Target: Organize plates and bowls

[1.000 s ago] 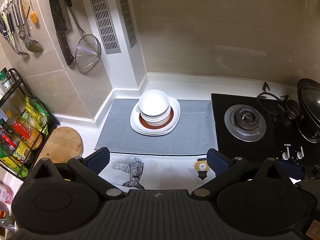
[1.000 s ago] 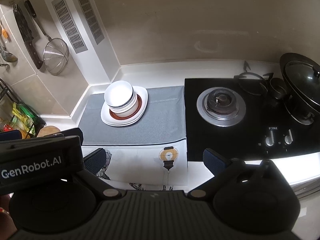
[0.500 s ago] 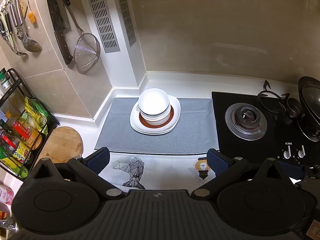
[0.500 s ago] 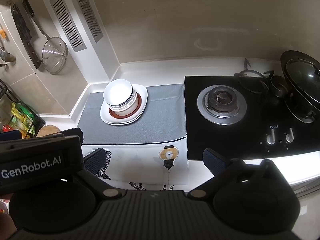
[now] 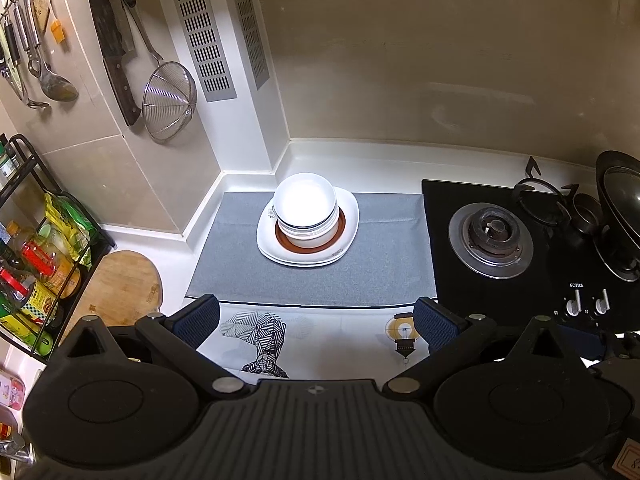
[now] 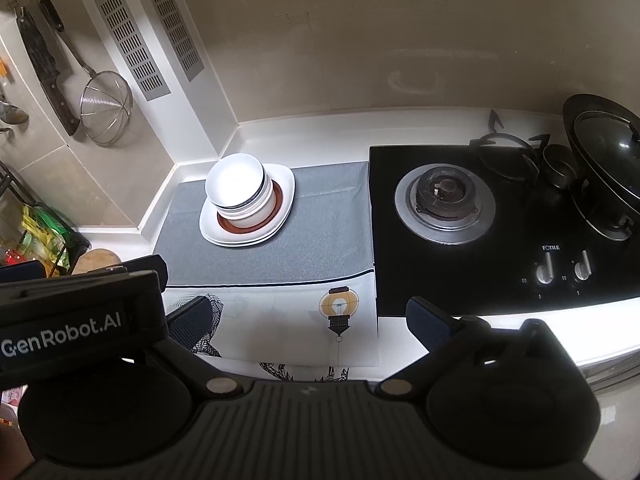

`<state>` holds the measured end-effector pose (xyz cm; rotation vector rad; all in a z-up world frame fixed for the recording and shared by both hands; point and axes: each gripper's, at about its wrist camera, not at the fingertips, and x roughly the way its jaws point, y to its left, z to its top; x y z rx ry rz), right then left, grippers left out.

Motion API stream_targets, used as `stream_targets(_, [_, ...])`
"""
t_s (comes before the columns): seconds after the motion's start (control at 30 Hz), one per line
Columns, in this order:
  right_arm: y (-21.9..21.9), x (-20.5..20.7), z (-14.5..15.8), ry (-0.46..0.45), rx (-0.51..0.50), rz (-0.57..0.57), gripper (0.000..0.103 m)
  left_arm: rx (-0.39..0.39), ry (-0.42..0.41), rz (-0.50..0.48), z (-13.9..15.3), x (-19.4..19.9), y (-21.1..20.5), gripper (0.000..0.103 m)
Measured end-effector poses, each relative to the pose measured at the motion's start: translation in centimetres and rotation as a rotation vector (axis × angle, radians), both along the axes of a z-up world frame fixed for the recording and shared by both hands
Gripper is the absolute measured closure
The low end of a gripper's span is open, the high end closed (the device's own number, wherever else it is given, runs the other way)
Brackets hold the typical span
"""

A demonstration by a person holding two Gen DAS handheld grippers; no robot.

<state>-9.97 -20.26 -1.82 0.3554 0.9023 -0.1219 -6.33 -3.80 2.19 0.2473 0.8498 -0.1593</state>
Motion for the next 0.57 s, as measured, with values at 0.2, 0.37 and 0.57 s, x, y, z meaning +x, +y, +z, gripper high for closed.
stream_targets(0.2, [0.2, 0.4, 0.1, -0.008, -0.005, 0.009, 0.000, -0.006, -0.008, 0.009, 0.0, 0.2, 0.3, 0.000])
stream_targets(0.37, [0.7, 1.0, 0.0, -0.007, -0.004, 0.015, 0.000, -0.004, -0.005, 0.016, -0.1, 0.8, 0.8, 0.000])
stream_targets(0.57, [2.0, 2.3, 0.1, -0.001, -0.017, 0.028, 0.000, -0.017, 0.002, 0.030, -0.3, 2.2, 2.1, 0.000])
